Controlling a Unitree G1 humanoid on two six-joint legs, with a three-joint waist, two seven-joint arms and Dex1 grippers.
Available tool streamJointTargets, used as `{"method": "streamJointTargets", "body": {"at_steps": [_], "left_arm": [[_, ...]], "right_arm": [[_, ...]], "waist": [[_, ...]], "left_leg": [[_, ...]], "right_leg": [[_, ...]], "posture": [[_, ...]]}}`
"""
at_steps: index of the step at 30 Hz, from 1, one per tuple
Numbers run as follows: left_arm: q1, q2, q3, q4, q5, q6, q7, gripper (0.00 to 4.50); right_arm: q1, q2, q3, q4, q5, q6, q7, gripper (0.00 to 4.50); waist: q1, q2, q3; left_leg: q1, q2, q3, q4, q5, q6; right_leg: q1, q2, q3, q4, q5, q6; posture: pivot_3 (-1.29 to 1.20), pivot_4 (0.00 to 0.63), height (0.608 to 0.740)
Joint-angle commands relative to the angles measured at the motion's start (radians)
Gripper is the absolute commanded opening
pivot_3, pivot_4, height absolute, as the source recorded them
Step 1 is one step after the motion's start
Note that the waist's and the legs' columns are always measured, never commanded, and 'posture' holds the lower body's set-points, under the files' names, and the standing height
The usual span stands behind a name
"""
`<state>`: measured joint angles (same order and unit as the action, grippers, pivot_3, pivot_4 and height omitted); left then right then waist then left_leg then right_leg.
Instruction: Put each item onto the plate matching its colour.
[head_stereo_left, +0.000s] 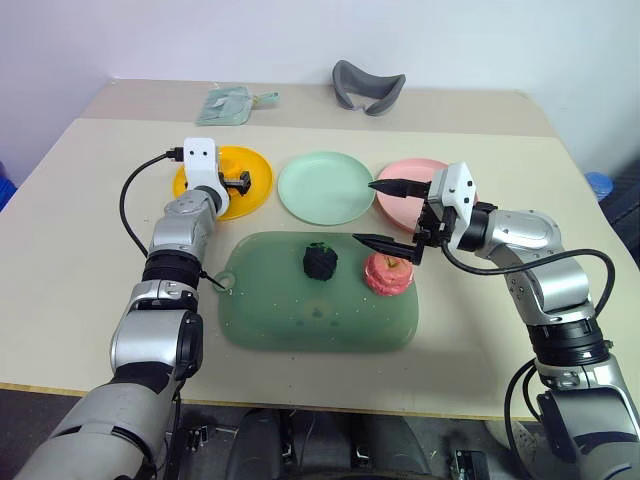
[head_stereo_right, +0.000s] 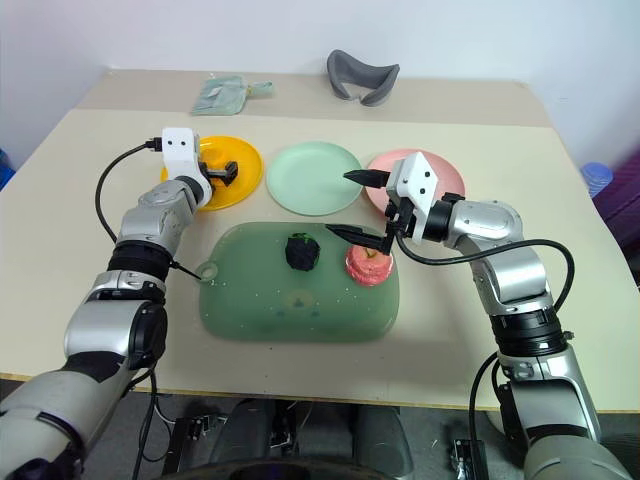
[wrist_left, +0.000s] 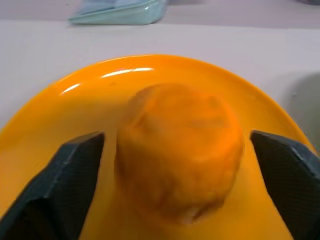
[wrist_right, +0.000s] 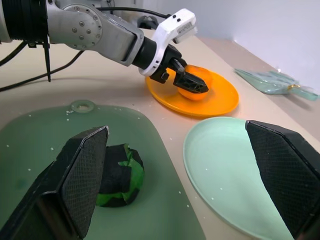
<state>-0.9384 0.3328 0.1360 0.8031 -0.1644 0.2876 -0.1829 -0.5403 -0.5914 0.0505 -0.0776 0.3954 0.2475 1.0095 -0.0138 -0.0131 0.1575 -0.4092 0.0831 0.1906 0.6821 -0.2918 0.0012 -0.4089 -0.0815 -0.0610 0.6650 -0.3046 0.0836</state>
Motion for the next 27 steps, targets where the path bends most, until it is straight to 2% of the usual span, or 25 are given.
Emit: {"method": "streamJointTargets", "body": {"at_steps": [1,3,6,9,12,23,27], "left_arm": [[0.088,0.045,0.004,-0.265,-0.036,0.043,-0.095,4.48],[0.191,0.079,-0.006,-0.454,-0.077,0.083,-0.197,4.48],[0.35,0.138,-0.004,-0.664,-0.105,0.042,-0.311,4.48],[0.461,0.199,0.016,-0.772,-0.145,0.018,-0.427,4.48],[0.564,0.29,0.031,-0.876,-0.249,0.059,-0.616,4.48],[0.836,0.456,0.039,-1.111,-0.39,0.107,-0.896,4.48],[0.921,0.515,0.124,-1.117,-0.454,0.071,-1.03,4.48]], "right_arm": [[0.005,0.002,-0.026,-0.046,0.004,-0.008,-0.019,4.5],[0.012,0.005,-0.021,-0.061,0.003,-0.004,-0.028,4.5],[0.014,0.014,0.003,-0.076,-0.003,0.005,-0.034,4.5],[0.008,0.027,0.04,-0.082,-0.025,0.009,-0.037,4.5],[-0.006,0.046,0.087,-0.079,-0.055,0.023,-0.04,4.5],[-0.034,0.059,0.187,-0.087,-0.117,0.066,-0.021,4.5],[-0.057,0.067,0.251,-0.075,-0.174,0.078,-0.012,4.5]], "waist": [[-0.004,0.0,0.0],[-0.007,0.0,0.0],[-0.006,0.0,0.0],[-0.001,0.0,0.0],[0.001,0.0,0.0],[-0.003,0.001,0.0],[-0.004,0.001,0.0]], "left_leg": [[0.0,0.0,0.0,0.0,0.0,0.0],[0.0,0.0,0.0,0.0,0.0,0.0],[0.0,0.001,0.0,0.0,0.0,-0.001],[0.0,0.001,0.0,0.001,0.0,-0.001],[0.0,0.0,0.0,0.001,0.0,-0.001],[0.0,0.001,-0.002,0.0,0.0,-0.001],[0.0,0.001,-0.002,-0.001,0.0,-0.001]], "right_leg": [[0.0,0.0,0.0,0.0,0.0,0.0],[-0.001,0.0,0.0,0.0,0.0,0.0],[-0.001,0.0,0.0,0.001,0.0,0.0],[0.0,0.0,0.001,0.002,0.0,0.0],[0.0,-0.001,0.0,0.002,0.0,0.0],[-0.001,0.0,0.001,0.001,0.0,-0.001],[-0.002,-0.001,0.001,0.001,0.0,-0.001]], "posture": [[0.0,0.15,0.74],[0.0,0.15,0.74],[0.0,0.15,0.74],[0.0,0.15,0.74],[0.0,0.15,0.74],[0.0,0.15,0.74],[0.0,0.15,0.74]]}}
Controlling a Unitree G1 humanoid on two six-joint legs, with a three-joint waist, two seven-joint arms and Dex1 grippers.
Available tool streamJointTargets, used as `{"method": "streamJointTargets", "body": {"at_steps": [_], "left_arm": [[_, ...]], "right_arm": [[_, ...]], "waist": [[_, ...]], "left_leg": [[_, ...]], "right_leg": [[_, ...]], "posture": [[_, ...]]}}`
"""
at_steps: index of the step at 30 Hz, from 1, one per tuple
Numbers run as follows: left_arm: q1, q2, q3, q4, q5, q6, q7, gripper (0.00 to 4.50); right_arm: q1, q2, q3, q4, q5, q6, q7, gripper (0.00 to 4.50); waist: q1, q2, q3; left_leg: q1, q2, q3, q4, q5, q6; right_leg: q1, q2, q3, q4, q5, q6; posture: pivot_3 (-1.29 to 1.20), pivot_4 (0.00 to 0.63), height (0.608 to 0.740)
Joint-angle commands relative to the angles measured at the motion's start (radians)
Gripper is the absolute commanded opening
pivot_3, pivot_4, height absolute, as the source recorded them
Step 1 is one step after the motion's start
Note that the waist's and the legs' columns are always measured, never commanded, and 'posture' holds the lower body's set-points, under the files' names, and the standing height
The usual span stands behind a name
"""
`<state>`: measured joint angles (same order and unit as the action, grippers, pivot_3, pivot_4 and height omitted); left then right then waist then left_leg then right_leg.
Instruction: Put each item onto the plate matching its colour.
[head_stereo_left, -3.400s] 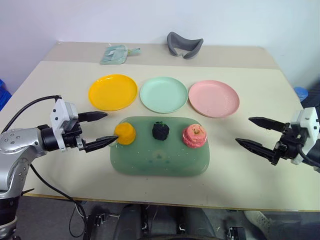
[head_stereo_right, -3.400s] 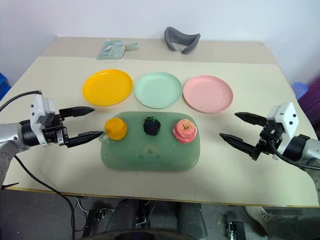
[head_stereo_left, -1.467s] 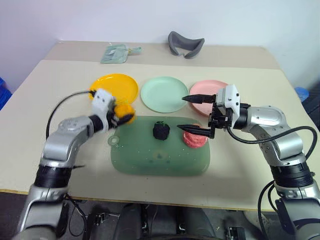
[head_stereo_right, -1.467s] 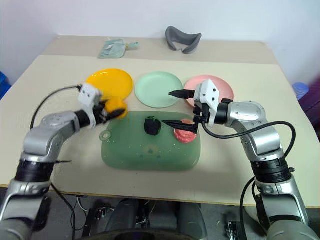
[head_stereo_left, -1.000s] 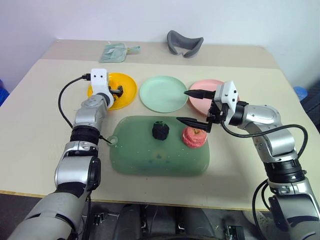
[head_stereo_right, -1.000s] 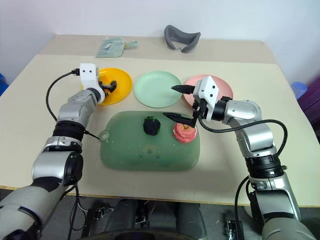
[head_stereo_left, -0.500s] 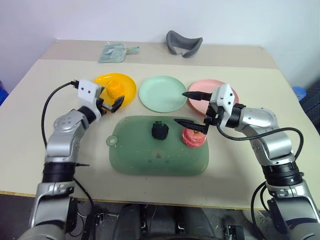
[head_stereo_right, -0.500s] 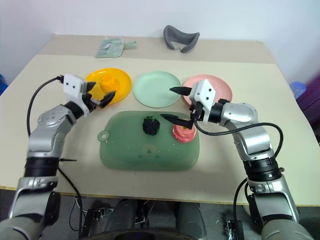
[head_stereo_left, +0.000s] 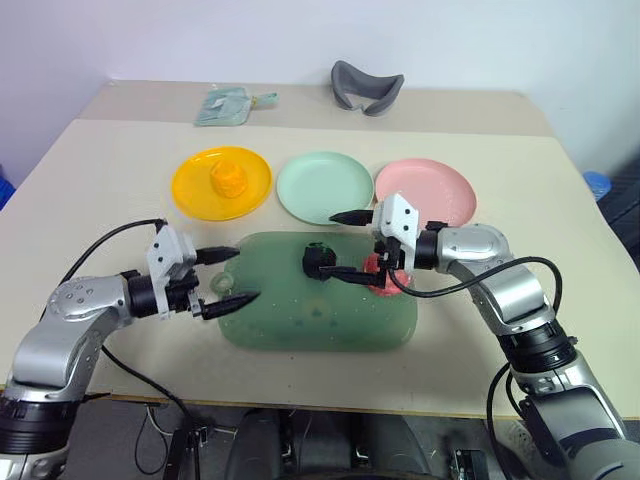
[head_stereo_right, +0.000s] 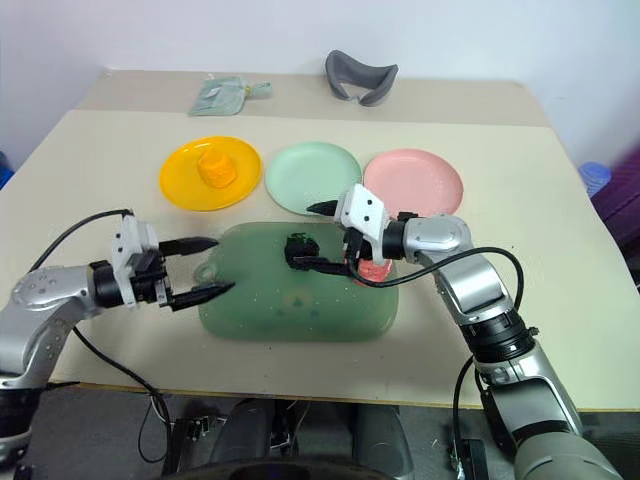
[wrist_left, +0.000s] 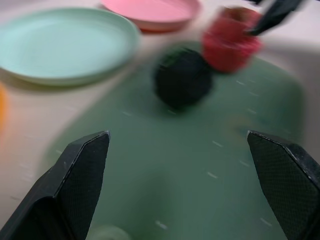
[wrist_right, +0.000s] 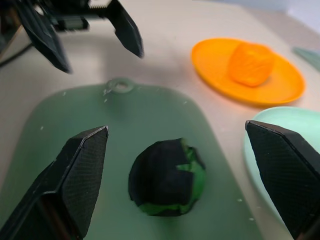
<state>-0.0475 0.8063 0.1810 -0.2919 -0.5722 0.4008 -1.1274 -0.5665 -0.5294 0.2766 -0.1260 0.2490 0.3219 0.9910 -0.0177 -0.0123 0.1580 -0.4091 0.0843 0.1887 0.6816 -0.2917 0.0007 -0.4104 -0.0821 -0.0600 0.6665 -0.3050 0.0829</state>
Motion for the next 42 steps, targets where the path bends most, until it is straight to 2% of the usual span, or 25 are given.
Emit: {"method": "streamJointTargets", "body": {"at_steps": [1,5,17,20,23,34,42], "left_arm": [[0.043,0.055,0.091,-0.013,-0.042,-0.058,-0.109,4.48],[0.082,0.103,0.129,0.006,-0.063,-0.08,-0.196,4.48],[0.123,0.083,0.142,-0.068,-0.077,-0.063,-0.151,4.48],[0.13,0.08,0.152,-0.077,-0.084,-0.059,-0.133,4.5],[0.131,0.078,0.154,-0.082,-0.089,-0.057,-0.12,4.5],[0.074,0.01,0.112,-0.107,-0.076,-0.041,0.034,4.5],[0.075,-0.008,0.081,-0.096,-0.034,-0.078,0.049,4.5]], "right_arm": [[-0.037,0.01,0.033,-0.021,-0.036,0.007,0.006,4.5],[-0.07,0.036,0.071,0.011,-0.075,0.023,-0.001,4.5],[-0.116,0.12,0.143,0.179,-0.188,-0.031,-0.012,4.5],[-0.129,0.133,0.14,0.202,-0.203,-0.038,-0.018,3.64],[-0.134,0.13,0.138,0.207,-0.218,-0.044,-0.015,2.21],[-0.181,0.119,0.081,0.159,-0.187,0.004,0.005,2.21],[-0.177,0.125,0.065,0.159,-0.138,0.091,0.045,2.21]], "waist": [[0.0,0.0,0.0],[0.0,0.0,0.0],[0.0,0.0,0.0],[-0.001,0.0,0.0],[-0.001,0.0,0.0],[-0.001,0.0,0.0],[-0.001,0.0,0.0]], "left_leg": [[0.0,0.0,0.0,0.0,0.0,0.0],[0.0,0.0,0.0,0.0,0.0,0.0],[0.0,0.0,0.0,0.0,0.0,0.0],[0.0,0.0,0.0,0.0,0.0,0.0],[0.0,0.0,0.0,0.0,0.0,0.0],[0.0,0.0,0.0,0.0,0.0,0.0],[0.0,0.0,0.0,0.0,0.0,0.0]], "right_leg": [[0.0,0.0,0.0,0.0,0.0,0.0],[0.0,0.0,0.0,0.0,0.0,0.0],[0.0,0.0,0.0,0.0,0.0,0.0],[0.0,0.0,0.0,0.0,0.0,0.0],[0.0,0.0,0.0,0.0,0.0,0.0],[0.0,0.0,0.0,0.0,0.0,0.0],[0.0,0.0,0.0,0.0,0.0,0.0]], "posture": [[0.0,0.15,0.74],[0.0,0.15,0.74],[0.0,0.15,0.74],[0.0,0.15,0.74],[0.0,0.15,0.74],[0.0,0.15,0.74],[0.0,0.15,0.74]]}}
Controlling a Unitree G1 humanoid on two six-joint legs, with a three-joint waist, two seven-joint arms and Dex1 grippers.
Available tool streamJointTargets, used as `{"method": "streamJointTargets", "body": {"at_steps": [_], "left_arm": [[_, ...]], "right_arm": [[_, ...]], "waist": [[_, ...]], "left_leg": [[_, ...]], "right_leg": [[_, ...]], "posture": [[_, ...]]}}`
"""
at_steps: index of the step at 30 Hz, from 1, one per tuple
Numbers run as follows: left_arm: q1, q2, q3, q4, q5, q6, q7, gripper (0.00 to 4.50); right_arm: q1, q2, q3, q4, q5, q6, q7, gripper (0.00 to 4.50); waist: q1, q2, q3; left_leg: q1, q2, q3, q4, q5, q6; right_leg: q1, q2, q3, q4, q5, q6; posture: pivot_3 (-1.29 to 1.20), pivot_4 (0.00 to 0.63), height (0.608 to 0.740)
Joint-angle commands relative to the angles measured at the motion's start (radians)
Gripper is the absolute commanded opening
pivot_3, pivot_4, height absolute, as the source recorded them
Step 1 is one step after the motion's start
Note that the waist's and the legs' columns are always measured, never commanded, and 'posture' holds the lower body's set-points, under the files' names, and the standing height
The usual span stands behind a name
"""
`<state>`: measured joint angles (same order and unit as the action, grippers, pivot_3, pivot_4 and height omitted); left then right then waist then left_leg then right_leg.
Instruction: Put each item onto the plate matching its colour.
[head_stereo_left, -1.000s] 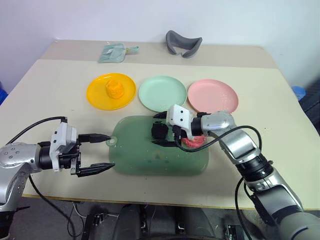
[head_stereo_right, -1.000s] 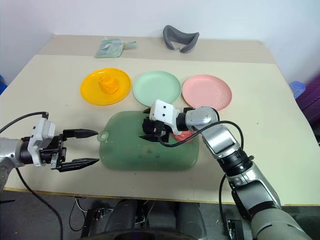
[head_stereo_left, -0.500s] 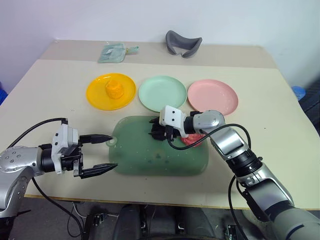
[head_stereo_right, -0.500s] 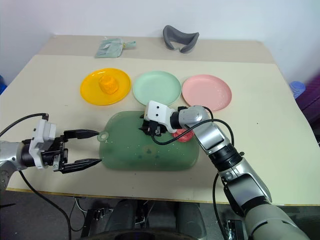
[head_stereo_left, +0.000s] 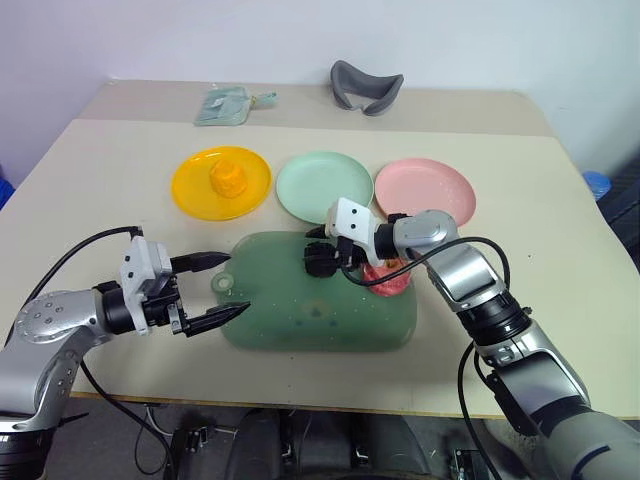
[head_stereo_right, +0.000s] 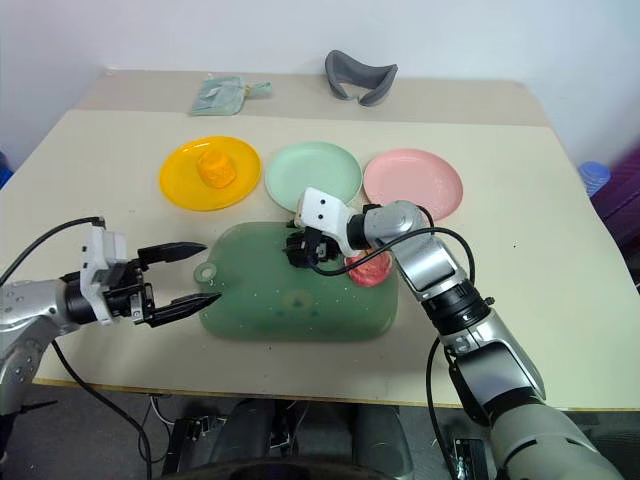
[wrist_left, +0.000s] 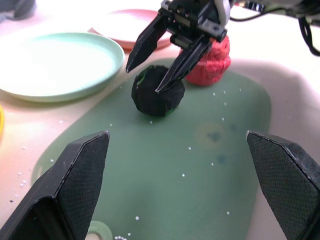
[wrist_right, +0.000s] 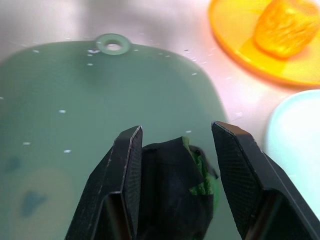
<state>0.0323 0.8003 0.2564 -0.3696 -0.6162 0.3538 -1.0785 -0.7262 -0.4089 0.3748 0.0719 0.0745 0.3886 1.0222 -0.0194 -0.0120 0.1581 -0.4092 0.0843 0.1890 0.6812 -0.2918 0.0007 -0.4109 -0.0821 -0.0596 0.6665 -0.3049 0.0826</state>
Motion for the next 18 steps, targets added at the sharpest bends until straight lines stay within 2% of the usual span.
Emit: {"method": "streamJointTargets", "body": {"at_steps": [1,3,5,6,9,18], "left_arm": [[-0.005,-0.002,0.005,-0.015,0.012,-0.034,-0.002,4.5],[-0.003,-0.002,0.006,-0.008,0.015,-0.041,-0.005,4.5],[-0.001,-0.002,0.008,-0.003,0.017,-0.047,-0.009,4.5],[0.002,-0.001,0.01,-0.002,0.017,-0.049,-0.012,4.5],[0.012,-0.001,0.013,-0.001,0.017,-0.056,-0.016,4.5],[0.019,0.0,0.01,0.006,0.022,-0.067,-0.025,4.5]], "right_arm": [[-0.017,0.004,-0.03,-0.039,0.037,0.025,0.015,2.21],[-0.011,0.003,-0.025,-0.046,0.045,0.034,0.023,2.21],[-0.007,0.004,-0.022,-0.05,0.049,0.04,0.026,2.71],[-0.005,0.002,-0.018,-0.055,0.051,0.045,0.03,3.03],[0.001,-0.003,-0.011,-0.066,0.047,0.05,0.037,4.39],[0.019,-0.023,0.039,-0.029,-0.051,-0.048,0.019,4.45]], "waist": [[0.001,0.0,0.0],[0.0,0.0,0.0],[0.0,0.0,0.0],[0.0,0.0,0.0],[0.0,0.0,0.0],[0.0,0.0,0.0]], "left_leg": [[0.0,0.0,0.0,0.0,0.0,0.0],[0.0,0.0,0.0,0.0,0.0,0.0],[0.0,0.0,0.0,0.0,0.0,0.0],[0.0,0.0,0.0,0.0,0.0,0.0],[0.0,0.0,0.0,0.0,0.0,0.0],[0.0,0.0,0.0,0.0,0.0,0.0]], "right_leg": [[0.0,0.0,0.0,0.0,0.0,0.0],[0.0,0.0,0.0,0.0,0.0,0.0],[0.0,0.0,0.0,0.0,0.0,0.0],[0.0,0.0,0.0,0.0,0.0,0.0],[0.0,0.0,0.0,0.0,0.0,0.0],[0.0,0.0,0.0,0.0,0.0,0.0]], "posture": [[0.0,0.15,0.74],[0.0,0.15,0.74],[0.0,0.15,0.74],[0.0,0.15,0.74],[0.0,0.15,0.74],[0.0,0.15,0.74]]}}
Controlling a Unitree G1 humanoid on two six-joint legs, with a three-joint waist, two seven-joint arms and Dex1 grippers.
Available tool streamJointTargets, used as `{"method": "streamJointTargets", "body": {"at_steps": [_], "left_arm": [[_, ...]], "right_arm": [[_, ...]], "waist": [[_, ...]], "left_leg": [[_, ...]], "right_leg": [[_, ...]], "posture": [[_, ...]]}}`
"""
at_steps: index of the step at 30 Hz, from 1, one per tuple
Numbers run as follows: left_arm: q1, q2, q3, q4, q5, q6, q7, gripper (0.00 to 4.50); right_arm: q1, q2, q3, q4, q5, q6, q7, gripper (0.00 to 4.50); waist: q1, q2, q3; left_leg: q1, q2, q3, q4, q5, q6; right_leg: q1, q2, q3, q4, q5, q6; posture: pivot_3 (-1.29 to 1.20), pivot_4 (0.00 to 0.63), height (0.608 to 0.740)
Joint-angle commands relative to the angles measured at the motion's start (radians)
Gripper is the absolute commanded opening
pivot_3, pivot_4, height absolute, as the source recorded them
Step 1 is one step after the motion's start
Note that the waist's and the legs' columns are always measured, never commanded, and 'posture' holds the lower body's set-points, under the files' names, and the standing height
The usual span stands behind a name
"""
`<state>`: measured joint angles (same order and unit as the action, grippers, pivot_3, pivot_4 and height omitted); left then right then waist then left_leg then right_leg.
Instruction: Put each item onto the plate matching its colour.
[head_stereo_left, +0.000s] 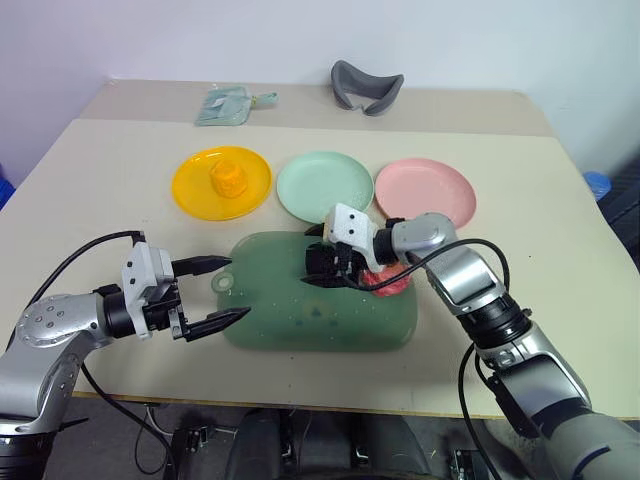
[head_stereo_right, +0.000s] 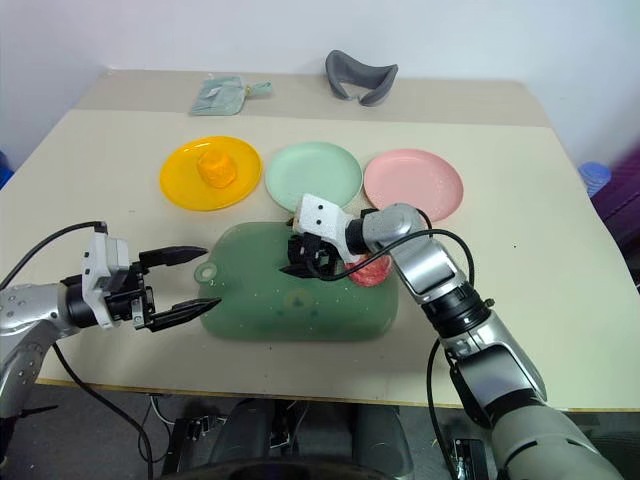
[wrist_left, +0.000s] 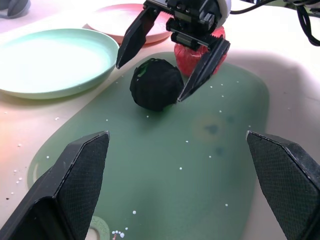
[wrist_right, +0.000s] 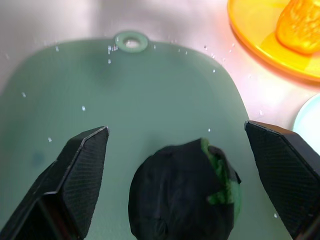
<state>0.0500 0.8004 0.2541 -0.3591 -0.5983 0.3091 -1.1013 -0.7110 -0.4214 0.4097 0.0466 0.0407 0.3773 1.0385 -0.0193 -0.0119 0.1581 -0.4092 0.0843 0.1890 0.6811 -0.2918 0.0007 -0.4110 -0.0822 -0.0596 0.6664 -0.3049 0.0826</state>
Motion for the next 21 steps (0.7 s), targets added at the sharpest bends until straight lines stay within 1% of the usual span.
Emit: {"method": "streamJointTargets", "body": {"at_steps": [1,4,5,6,8,9,11,15,17,21], "left_arm": [[0.0,-0.001,0.012,-0.004,0.004,-0.024,-0.002,4.5],[0.005,-0.003,0.011,-0.007,0.005,-0.028,0.001,4.5],[0.006,-0.003,0.01,-0.009,0.005,-0.028,0.002,4.5],[0.007,-0.004,0.009,-0.012,0.004,-0.027,0.004,4.5],[0.009,-0.004,0.007,-0.016,0.004,-0.025,0.008,4.5],[0.009,-0.004,0.005,-0.019,0.004,-0.024,0.01,4.5],[0.009,-0.004,0.003,-0.024,0.003,-0.021,0.016,4.5],[0.005,-0.002,-0.002,-0.028,0.0,-0.017,0.026,4.5],[0.001,-0.004,-0.006,-0.028,0.0,-0.015,0.033,4.5],[-0.003,-0.011,-0.009,-0.03,-0.006,-0.009,0.048,4.5]], "right_arm": [[0.005,-0.01,0.007,-0.001,-0.019,-0.039,0.005,4.45],[0.008,-0.01,0.015,0.006,-0.03,-0.046,0.011,4.45],[0.007,-0.008,0.017,0.01,-0.036,-0.049,0.01,4.22],[0.008,-0.007,0.018,0.011,-0.04,-0.052,0.009,3.93],[0.007,-0.003,0.017,0.012,-0.046,-0.056,0.006,3.18],[0.006,-0.003,0.017,0.01,-0.049,-0.059,0.004,2.58],[0.005,-0.004,0.016,0.004,-0.056,-0.065,0.002,1.64],[-0.003,-0.005,0.002,-0.028,-0.054,-0.055,0.005,1.64],[-0.022,0.011,-0.03,-0.064,-0.014,-0.013,0.007,1.64],[-0.079,0.079,-0.117,-0.087,0.067,0.033,-0.042,1.64]], "waist": [[0.0,0.0,0.0],[0.001,0.0,0.0],[0.001,0.0,0.0],[0.001,0.0,0.0],[0.001,0.0,0.0],[0.001,0.0,0.0],[0.001,0.0,0.0],[0.001,0.0,0.0],[0.001,0.0,0.0],[-0.001,0.0,0.0]], "left_leg": [[0.0,0.0,0.0,0.0,0.0,0.0],[0.0,0.0,0.0,0.0,0.0,0.0],[0.0,0.0,0.0,0.0,0.0,0.0],[0.0,0.0,0.0,0.0,0.0,0.0],[0.0,0.0,0.0,0.0,0.0,0.0],[0.0,0.0,0.0,0.0,0.0,0.0],[0.0,0.0,0.0,0.0,0.0,0.0],[0.0,0.0,0.0,0.0,0.0,0.0],[0.0,0.0,0.0,0.0,0.0,0.0],[0.0,0.0,0.0,0.0,0.0,0.0]], "right_leg": [[0.0,0.0,0.0,0.0,0.0,0.0],[0.0,0.0,0.0,0.0,0.0,0.0],[0.0,0.0,0.0,0.0,0.0,0.0],[0.0,0.0,0.0,0.0,0.0,0.0],[0.0,0.0,0.0,0.0,0.0,0.0],[0.0,0.0,0.0,0.0,0.0,0.0],[0.0,0.0,0.0,0.0,0.0,0.0],[0.0,0.0,0.0,0.0,0.0,0.0],[0.0,0.0,0.0,0.0,0.0,0.0],[0.0,0.0,0.0,0.0,0.0,0.0]], "posture": [[0.0,0.15,0.74],[0.0,0.15,0.74],[0.0,0.15,0.74],[0.0,0.15,0.74],[0.0,0.15,0.74],[0.0,0.15,0.74],[0.0,0.15,0.74],[0.0,0.15,0.74],[0.0,0.15,0.74],[0.0,0.15,0.74]]}}
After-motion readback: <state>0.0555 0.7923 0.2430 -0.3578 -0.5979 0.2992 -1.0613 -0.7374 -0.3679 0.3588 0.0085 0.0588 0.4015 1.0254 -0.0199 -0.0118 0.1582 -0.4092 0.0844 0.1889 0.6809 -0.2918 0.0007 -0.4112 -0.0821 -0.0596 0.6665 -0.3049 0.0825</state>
